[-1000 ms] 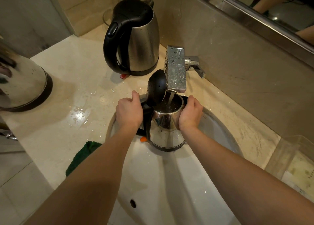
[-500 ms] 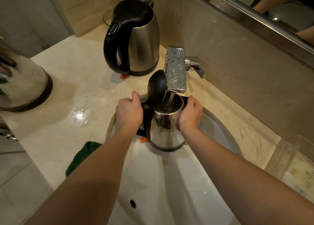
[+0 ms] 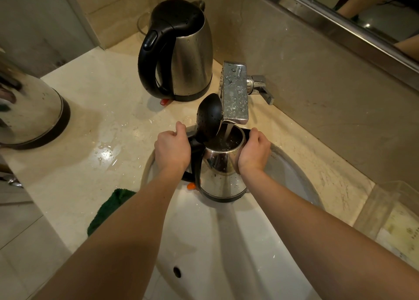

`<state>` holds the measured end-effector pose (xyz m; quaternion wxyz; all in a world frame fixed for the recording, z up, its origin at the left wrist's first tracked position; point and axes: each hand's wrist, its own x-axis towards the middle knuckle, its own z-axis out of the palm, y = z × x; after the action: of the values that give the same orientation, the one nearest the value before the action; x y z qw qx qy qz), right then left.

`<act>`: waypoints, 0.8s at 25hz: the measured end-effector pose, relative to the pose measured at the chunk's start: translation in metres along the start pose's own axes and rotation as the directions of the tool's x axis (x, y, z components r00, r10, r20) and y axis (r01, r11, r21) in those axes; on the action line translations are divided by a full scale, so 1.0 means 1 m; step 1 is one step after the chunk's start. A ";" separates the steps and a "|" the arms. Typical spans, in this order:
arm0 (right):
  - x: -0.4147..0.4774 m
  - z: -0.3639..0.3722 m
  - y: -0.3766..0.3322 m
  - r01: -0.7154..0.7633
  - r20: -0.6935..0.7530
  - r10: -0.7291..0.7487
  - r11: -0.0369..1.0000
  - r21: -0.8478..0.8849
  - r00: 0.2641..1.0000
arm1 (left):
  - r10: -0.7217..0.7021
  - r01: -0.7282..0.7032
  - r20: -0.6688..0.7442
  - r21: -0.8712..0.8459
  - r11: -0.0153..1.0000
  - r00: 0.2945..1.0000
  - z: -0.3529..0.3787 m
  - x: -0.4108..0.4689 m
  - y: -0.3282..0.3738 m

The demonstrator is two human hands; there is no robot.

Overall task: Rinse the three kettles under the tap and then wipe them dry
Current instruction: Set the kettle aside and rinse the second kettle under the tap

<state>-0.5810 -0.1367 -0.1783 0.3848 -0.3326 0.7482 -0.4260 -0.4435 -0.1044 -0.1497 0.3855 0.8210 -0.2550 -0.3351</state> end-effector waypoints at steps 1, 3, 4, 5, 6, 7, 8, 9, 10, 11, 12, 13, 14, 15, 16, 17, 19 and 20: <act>0.000 0.000 0.000 0.002 0.000 -0.002 1.000 -0.001 1.000 | -0.001 0.001 0.001 0.002 1.000 1.000 0.000 -0.001 0.000; 0.000 0.000 0.000 0.004 0.002 -0.004 1.000 0.000 1.000 | -0.001 0.001 0.005 0.001 1.000 1.000 -0.001 -0.001 0.001; 0.000 0.000 0.001 0.004 0.004 -0.004 1.000 0.001 1.000 | 0.000 0.000 0.007 -0.001 1.000 1.000 -0.001 -0.002 0.001; 0.001 0.000 0.000 0.003 0.004 -0.003 1.000 0.000 1.000 | 0.002 -0.002 0.007 -0.002 1.000 1.000 -0.001 -0.002 0.001; 0.000 0.000 0.000 0.003 0.003 -0.003 1.000 -0.002 1.000 | 0.003 -0.003 0.007 -0.001 1.000 1.000 -0.001 -0.002 0.001; 0.000 0.000 0.000 0.005 -0.001 -0.005 1.000 -0.004 1.000 | 0.002 -0.002 0.006 0.001 1.000 1.000 -0.001 -0.002 0.001; 0.000 -0.001 -0.001 0.007 -0.003 -0.007 1.000 -0.004 1.000 | 0.001 -0.001 0.005 0.002 1.000 1.000 -0.001 -0.002 0.001; 0.000 -0.001 -0.001 0.007 -0.003 -0.007 1.000 -0.001 1.000 | 0.001 -0.001 0.003 0.002 1.000 1.000 -0.001 -0.002 0.001; -0.001 -0.002 -0.002 0.006 -0.001 -0.006 1.000 0.004 1.000 | 0.002 -0.002 0.002 0.003 1.000 1.000 -0.001 -0.002 0.001; -0.001 -0.002 -0.002 0.007 0.001 -0.007 1.000 0.006 1.000 | 0.004 -0.004 0.002 0.002 1.000 1.000 -0.001 -0.001 0.001; -0.001 -0.002 -0.002 0.007 0.002 -0.007 1.000 0.005 1.000 | 0.006 -0.006 0.003 0.000 1.000 1.000 -0.001 -0.001 0.001; -0.001 -0.002 -0.002 0.007 0.002 -0.007 1.000 -0.001 1.000 | 0.007 -0.007 0.004 -0.001 1.000 1.000 -0.001 -0.001 0.001; -0.001 -0.002 -0.002 0.007 0.001 -0.007 1.000 -0.006 1.000 | 0.006 -0.006 0.003 -0.002 1.000 1.000 -0.001 -0.001 0.000; -0.001 -0.002 -0.002 0.006 0.001 -0.006 1.000 -0.009 1.000 | 0.004 -0.004 0.002 -0.004 1.000 1.000 -0.001 0.000 0.000; -0.001 -0.001 -0.002 0.007 0.001 -0.007 1.000 -0.009 1.000 | 0.002 -0.002 0.002 -0.007 1.000 1.000 0.000 0.000 0.000; -0.001 -0.001 -0.001 0.006 0.001 -0.006 1.000 -0.009 1.000 | 0.002 -0.002 0.002 -0.009 1.000 1.000 0.000 0.001 -0.001; 0.000 -0.001 0.000 0.007 0.000 -0.007 1.000 -0.013 1.000 | 0.002 -0.002 0.001 -0.010 1.000 1.000 0.000 0.001 -0.001; 0.000 -0.001 0.000 0.005 0.001 -0.005 1.000 -0.014 1.000 | 0.002 -0.002 0.001 -0.009 1.000 1.000 0.000 0.001 -0.001</act>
<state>-0.5815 -0.1365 -0.1783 0.3818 -0.3376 0.7500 -0.4217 -0.4426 -0.1044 -0.1510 0.3892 0.8188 -0.2548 -0.3363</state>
